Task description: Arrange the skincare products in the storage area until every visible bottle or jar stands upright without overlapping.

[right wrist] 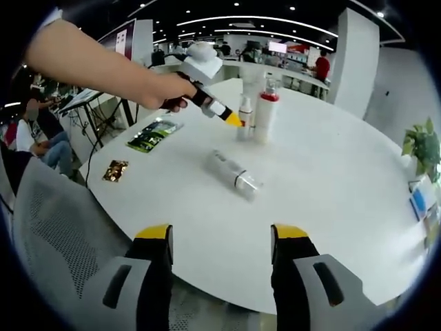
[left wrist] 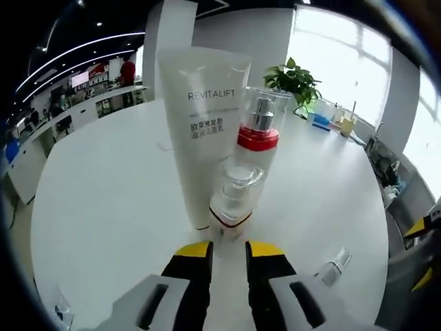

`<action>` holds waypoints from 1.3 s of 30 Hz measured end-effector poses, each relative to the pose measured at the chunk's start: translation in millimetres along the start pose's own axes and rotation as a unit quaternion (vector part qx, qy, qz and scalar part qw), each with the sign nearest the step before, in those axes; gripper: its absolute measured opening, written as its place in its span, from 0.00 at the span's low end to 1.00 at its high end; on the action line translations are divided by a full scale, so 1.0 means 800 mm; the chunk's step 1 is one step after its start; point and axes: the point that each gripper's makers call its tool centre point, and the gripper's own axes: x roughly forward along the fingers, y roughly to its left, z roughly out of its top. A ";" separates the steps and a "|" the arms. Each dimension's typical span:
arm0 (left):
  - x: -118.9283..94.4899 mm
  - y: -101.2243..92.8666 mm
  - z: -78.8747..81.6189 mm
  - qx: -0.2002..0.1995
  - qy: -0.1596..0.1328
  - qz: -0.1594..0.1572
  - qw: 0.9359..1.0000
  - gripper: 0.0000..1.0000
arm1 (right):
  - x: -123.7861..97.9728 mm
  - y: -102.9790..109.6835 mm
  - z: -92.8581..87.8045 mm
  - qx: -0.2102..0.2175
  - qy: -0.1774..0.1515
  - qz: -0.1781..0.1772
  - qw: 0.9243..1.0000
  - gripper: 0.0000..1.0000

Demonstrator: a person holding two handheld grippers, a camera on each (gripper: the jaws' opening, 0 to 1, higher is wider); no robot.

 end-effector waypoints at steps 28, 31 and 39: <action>-0.217 -0.205 -0.099 -0.104 -0.112 -0.018 0.988 0.30 | -0.040 0.043 0.072 0.041 -0.088 0.138 0.986 0.25; -0.222 -0.215 -0.099 -0.108 -0.126 -0.022 0.986 0.29 | -0.040 0.036 0.073 0.031 -0.103 0.139 0.985 0.13; -0.229 -0.237 -0.098 -0.139 -0.157 -0.048 0.977 0.28 | -0.043 0.054 0.074 0.073 -0.095 0.200 0.973 0.16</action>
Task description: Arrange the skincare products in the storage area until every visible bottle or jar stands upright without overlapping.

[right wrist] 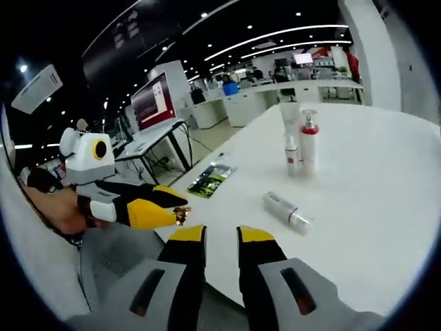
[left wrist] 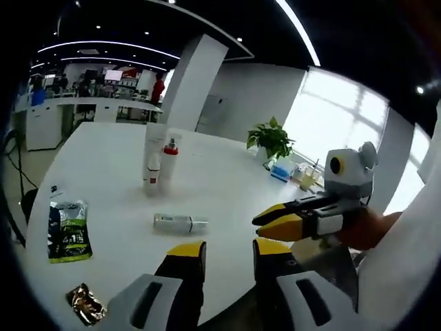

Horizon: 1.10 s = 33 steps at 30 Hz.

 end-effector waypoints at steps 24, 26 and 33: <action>-0.007 0.047 -0.056 0.125 0.076 0.140 0.979 0.31 | 0.012 -0.035 -0.018 0.048 0.015 0.025 0.998 0.84; -0.006 0.050 -0.059 0.133 0.082 0.149 0.976 0.31 | 0.014 -0.049 -0.014 0.039 0.013 0.013 0.999 0.81; -0.007 0.053 -0.061 0.142 0.088 0.154 0.974 0.31 | 0.037 -0.091 -0.026 -0.037 0.067 -0.026 0.997 0.65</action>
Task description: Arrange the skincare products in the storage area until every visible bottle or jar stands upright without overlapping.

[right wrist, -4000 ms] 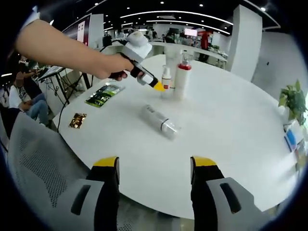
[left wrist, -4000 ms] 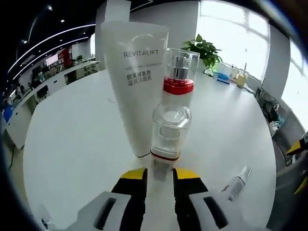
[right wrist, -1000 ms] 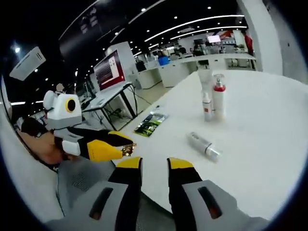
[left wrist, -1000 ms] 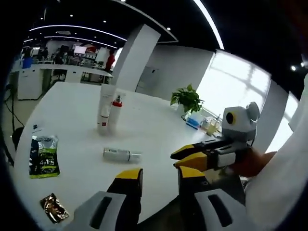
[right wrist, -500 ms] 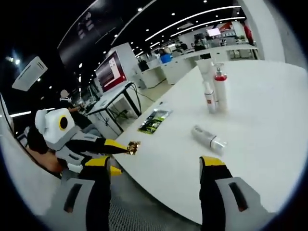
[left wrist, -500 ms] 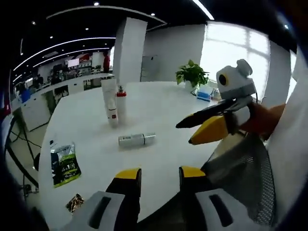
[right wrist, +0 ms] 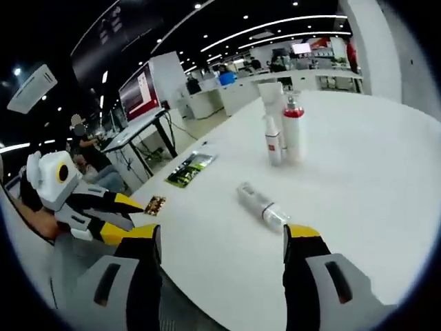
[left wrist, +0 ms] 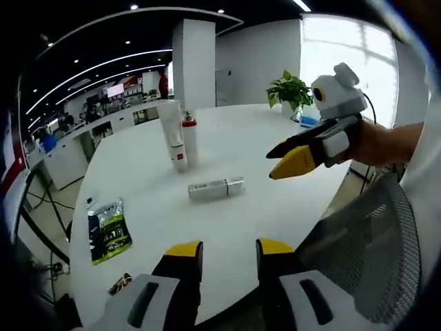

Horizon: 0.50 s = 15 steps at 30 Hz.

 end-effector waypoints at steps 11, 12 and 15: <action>0.006 -0.013 -0.011 0.030 0.021 -0.019 0.999 0.34 | 0.058 -0.055 -0.011 -0.104 0.073 -0.052 0.991 0.47; 0.006 -0.013 -0.011 0.031 0.022 -0.019 0.999 0.34 | 0.062 -0.059 -0.008 -0.113 0.075 -0.057 0.989 0.45; 0.006 -0.012 -0.011 0.031 0.022 -0.018 0.999 0.34 | 0.078 -0.064 -0.001 -0.122 0.085 -0.052 0.988 0.43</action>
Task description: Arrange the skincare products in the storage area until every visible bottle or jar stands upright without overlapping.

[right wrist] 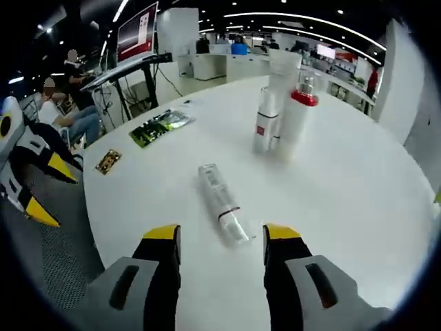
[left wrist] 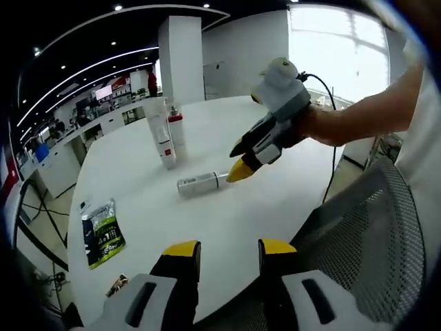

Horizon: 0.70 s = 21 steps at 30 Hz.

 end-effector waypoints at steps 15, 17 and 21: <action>0.000 0.002 -0.004 0.015 0.010 0.008 1.000 0.37 | 0.040 -0.003 -0.024 -0.056 0.068 0.033 0.996 0.30; 0.000 0.001 -0.003 0.014 0.009 0.008 1.000 0.38 | 0.042 -0.001 -0.025 -0.064 0.074 0.034 0.995 0.28; 0.000 0.000 -0.005 0.013 0.012 0.004 1.000 0.38 | 0.048 0.003 -0.027 -0.075 0.084 0.036 0.993 0.27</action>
